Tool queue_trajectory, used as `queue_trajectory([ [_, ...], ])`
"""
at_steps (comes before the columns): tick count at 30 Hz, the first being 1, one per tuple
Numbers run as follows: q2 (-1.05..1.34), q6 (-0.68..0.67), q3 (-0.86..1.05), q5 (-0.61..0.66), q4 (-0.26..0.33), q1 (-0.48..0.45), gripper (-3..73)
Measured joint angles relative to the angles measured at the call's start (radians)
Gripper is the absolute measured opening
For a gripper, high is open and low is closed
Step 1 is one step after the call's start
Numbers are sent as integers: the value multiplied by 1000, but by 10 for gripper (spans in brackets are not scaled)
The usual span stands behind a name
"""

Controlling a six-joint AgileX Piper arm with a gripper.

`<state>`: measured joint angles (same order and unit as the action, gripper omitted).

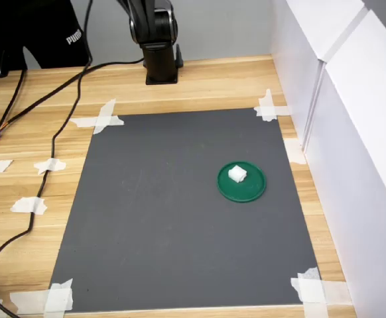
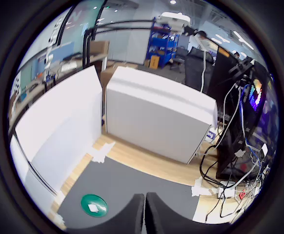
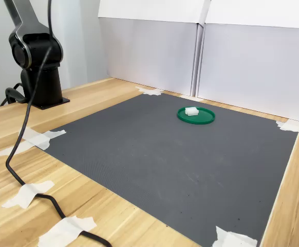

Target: Grasp a white terminal and put it on the green lid.

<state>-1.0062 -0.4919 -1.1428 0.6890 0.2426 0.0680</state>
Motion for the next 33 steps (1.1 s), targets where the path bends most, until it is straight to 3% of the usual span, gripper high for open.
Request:
queue_trajectory([
  [4, 117, 39, 108, -59, 8, 0, -16],
  [13, 546, 97, 552, -279, 28, -1, -16],
  [18, 752, 114, 729, -288, 42, -1, -16],
  [23, 907, 117, 854, -276, 13, -1, -16],
  [33, 1010, 132, 938, -206, -2, -1, -16],
])
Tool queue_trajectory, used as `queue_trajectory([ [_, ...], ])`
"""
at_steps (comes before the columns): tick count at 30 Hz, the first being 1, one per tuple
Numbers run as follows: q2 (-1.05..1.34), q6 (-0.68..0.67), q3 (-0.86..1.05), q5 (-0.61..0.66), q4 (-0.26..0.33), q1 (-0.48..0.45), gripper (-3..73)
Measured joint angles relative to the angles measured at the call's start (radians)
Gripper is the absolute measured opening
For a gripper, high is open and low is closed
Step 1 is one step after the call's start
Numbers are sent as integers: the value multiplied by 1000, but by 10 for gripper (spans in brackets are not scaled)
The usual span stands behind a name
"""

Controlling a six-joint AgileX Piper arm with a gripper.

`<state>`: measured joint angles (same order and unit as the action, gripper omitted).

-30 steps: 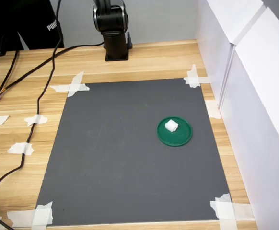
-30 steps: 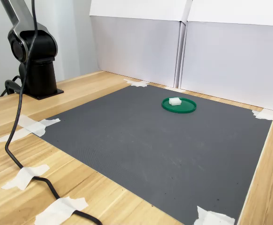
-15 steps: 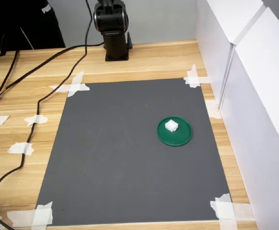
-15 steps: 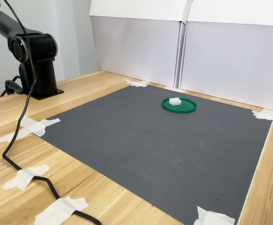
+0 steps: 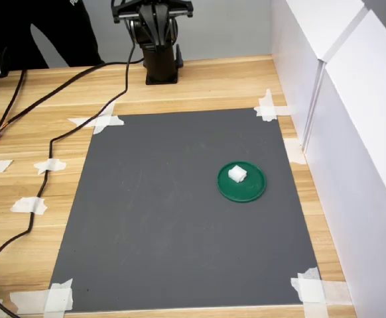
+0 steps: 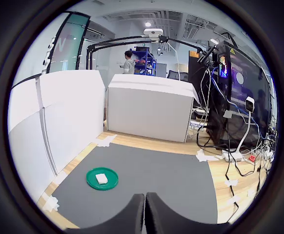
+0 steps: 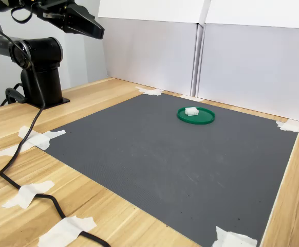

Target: Grasp a white terminal and put it on the green lid.

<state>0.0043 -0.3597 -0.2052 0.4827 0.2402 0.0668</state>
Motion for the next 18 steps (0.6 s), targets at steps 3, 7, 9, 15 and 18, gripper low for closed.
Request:
queue_trajectory([
  [3, 6, 3, 14, 1, -13, 0, -16],
  [7, 7, 4, 15, 0, -15, 0, -16],
  [9, 7, 4, 15, 0, -16, 0, -16],
  [15, 7, 4, 15, 0, -16, 0, -16],
  [18, 7, 5, 15, 0, -16, 0, -16],
])
